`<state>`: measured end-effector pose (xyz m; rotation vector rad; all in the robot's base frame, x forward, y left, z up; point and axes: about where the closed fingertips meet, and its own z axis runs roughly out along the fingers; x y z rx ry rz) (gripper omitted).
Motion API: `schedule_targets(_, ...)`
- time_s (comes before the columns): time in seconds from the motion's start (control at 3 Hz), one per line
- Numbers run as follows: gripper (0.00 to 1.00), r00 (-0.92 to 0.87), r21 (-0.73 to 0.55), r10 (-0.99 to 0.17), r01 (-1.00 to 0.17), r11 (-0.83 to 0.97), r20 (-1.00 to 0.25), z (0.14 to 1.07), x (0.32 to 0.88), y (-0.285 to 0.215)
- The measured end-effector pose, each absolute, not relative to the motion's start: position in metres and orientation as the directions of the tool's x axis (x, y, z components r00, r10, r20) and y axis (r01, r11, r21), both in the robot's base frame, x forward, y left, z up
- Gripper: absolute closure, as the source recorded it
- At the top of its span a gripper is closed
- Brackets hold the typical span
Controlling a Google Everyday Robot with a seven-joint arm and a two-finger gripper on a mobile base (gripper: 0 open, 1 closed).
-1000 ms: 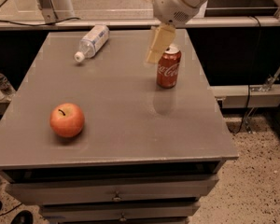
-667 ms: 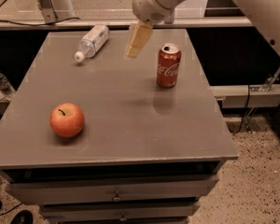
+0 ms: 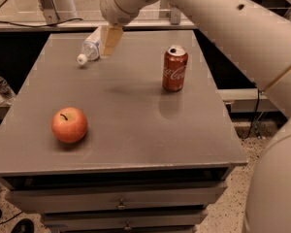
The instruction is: Move blue plastic bottle near apple
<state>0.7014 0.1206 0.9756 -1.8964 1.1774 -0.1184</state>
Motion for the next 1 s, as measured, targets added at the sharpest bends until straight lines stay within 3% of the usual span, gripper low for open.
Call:
schedule_targets(0.33,0.0,0.581,-0.718,-0.774,-0.648,-0.255,-0.251,0.956,0.724,0.146)
schedule_targets(1.0,0.0,0.628,-0.651,-0.778,-0.605,-0.458,-0.035,0.906,0.766,0.147)
